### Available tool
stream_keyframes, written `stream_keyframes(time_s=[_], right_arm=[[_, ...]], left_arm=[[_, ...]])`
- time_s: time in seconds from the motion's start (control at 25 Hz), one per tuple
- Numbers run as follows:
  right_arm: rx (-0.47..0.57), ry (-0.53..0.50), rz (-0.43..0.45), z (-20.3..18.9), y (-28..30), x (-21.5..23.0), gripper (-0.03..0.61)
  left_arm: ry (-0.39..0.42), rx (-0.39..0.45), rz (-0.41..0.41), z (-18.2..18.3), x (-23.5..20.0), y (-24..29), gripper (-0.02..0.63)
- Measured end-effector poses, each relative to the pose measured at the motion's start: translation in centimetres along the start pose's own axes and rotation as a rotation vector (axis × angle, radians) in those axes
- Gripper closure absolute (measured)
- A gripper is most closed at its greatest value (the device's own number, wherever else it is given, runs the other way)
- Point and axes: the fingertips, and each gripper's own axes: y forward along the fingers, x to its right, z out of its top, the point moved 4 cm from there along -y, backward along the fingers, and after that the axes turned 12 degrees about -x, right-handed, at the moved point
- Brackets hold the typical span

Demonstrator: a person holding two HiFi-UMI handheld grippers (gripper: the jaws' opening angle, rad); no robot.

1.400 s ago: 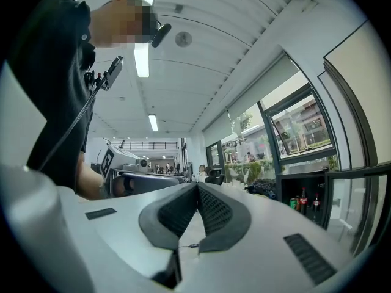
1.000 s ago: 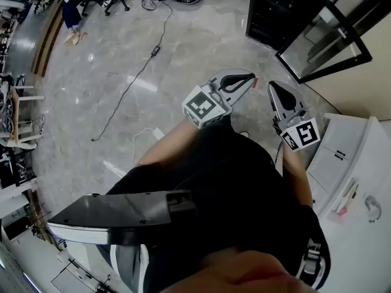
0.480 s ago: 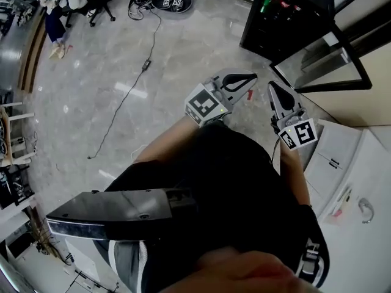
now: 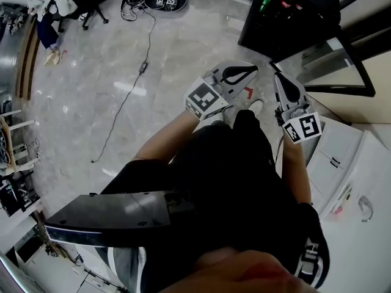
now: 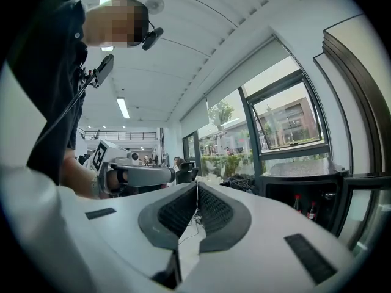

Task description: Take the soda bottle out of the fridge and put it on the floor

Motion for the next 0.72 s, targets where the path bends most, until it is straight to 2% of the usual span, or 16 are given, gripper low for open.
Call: stream_keyframes(time_s=[0.12,0.28,0.36,0.44,0.56,0.72], right_arm=[[-0.007,-0.005,0.004,-0.2,1.1,2.9,0.566],[-0.012,-0.003,0.005,-1.0,1.4,7.6,0.566],[-0.022,-0.01,0.003,-1.5,2.7,11.1,0.566],[-0.035,-0.016,-0.002,-2.2,4.3,14.9,0.565],[-0.058,-0.016,0.002,-4.2,5.7,18.7,0.565],[-0.063,-0.026,-0.014,-7.6,8.6,24.6,0.565]], left_arm=[[-0.031,-0.057,0.02,0.4,-1.7,2.1,0.609],[-0.003,-0.035,0.033,0.2,-2.7,6.2,0.609],[-0.017,-0.065,0.062,0.1,-4.8,8.9,0.609],[-0.042,-0.056,0.085,-0.3,-7.1,11.7,0.609],[-0.069,-0.044,0.13,-1.4,-8.6,14.6,0.609],[-0.052,-0.05,0.199,-3.3,-11.6,19.6,0.609]])
